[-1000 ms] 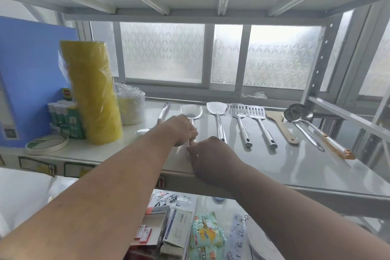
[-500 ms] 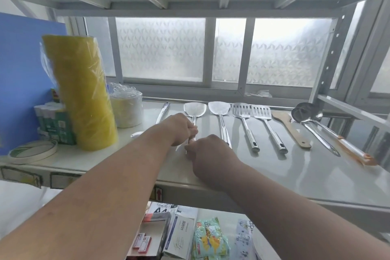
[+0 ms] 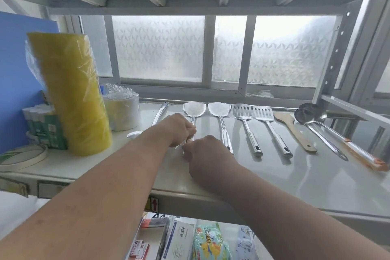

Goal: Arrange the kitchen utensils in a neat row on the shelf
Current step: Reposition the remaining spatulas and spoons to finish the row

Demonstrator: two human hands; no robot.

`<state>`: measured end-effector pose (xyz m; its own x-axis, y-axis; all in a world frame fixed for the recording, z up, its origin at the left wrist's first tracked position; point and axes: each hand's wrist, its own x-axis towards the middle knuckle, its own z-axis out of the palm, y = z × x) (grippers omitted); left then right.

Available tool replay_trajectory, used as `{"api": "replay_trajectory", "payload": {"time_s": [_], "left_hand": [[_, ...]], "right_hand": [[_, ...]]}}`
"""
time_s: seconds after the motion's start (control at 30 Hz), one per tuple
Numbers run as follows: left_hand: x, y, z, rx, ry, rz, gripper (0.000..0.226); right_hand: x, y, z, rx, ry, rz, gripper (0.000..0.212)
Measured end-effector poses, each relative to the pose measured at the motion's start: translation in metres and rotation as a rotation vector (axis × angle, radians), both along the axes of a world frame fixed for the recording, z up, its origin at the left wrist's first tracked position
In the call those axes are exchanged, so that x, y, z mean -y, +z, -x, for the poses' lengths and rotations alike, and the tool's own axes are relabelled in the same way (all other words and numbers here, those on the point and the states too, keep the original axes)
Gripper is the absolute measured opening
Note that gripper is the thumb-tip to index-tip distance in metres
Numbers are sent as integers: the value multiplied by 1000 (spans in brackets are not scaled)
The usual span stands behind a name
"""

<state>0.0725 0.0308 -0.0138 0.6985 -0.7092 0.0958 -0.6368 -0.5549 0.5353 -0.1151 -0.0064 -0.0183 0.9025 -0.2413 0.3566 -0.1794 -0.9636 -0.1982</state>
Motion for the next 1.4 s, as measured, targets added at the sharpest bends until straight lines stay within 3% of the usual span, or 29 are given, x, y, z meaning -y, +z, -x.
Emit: {"api": "replay_trajectory", "payload": {"time_s": [0.4, 0.93, 1.1, 1.23, 1.33, 1.4], "left_hand": [[4, 0, -2, -7, -6, 11, 41], [3, 4, 6, -18, -9, 16, 15], [2, 6, 9, -26, -6, 24, 18], [-1, 7, 8, -50, -15, 8, 40], [-3, 10, 10, -80, -16, 49, 25], [-5, 13, 12, -91, -11, 115, 33]], "right_hand": [[2, -3, -4, -12, -26, -43, 23], [7, -13, -11, 36, -31, -28, 17], [7, -16, -11, 67, -29, -60, 25], [2, -9, -4, 101, 24, -38, 29], [-2, -3, 3, 130, 42, -2, 27], [0, -2, 4, 126, 39, 4, 23]]}}
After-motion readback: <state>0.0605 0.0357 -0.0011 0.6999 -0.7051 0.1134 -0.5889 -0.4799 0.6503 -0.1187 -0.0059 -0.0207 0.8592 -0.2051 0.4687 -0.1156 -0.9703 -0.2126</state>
